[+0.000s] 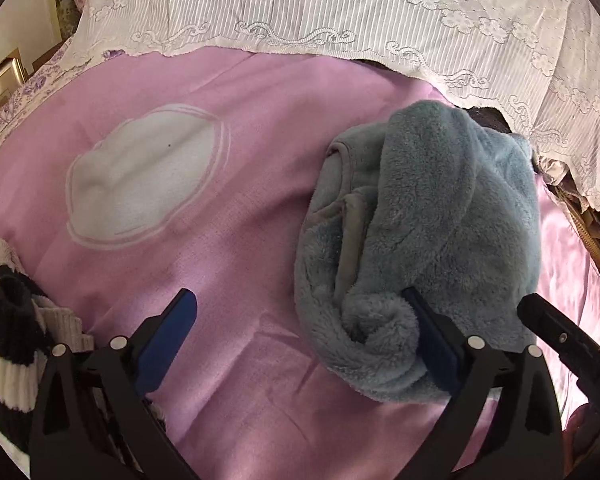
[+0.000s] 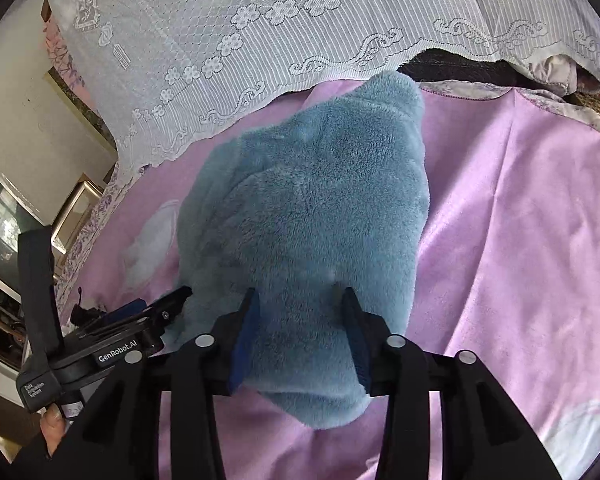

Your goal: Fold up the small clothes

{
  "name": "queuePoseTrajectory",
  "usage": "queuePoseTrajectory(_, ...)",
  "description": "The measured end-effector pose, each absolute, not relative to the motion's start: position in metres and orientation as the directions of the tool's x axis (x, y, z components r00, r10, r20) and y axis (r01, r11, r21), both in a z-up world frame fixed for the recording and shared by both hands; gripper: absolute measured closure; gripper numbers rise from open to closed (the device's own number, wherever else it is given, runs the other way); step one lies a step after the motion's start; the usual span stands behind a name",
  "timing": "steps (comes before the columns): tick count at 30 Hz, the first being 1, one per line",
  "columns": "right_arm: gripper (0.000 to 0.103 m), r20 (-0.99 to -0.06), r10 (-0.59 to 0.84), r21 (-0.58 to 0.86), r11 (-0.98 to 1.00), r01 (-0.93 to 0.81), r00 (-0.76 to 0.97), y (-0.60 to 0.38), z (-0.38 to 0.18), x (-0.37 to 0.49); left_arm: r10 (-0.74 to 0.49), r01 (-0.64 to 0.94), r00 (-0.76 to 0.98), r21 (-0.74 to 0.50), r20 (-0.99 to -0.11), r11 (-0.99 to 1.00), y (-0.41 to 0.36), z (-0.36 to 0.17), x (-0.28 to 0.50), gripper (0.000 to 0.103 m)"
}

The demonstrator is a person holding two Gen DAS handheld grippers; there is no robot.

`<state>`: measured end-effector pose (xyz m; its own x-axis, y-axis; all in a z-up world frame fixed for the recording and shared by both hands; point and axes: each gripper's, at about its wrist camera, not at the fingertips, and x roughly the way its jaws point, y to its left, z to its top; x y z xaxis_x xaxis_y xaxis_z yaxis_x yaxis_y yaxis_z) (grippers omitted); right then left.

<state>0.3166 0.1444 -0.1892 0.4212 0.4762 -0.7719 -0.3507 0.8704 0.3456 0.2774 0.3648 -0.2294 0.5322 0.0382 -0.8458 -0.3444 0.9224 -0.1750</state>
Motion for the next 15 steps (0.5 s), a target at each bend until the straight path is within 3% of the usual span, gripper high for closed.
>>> queuePoseTrajectory(15, 0.041, -0.748, 0.379, 0.271, 0.924, -0.271, 0.544, 0.092, -0.118, 0.172, 0.115, -0.264, 0.615, -0.067, -0.780, 0.962, 0.305, -0.128, 0.168, 0.005)
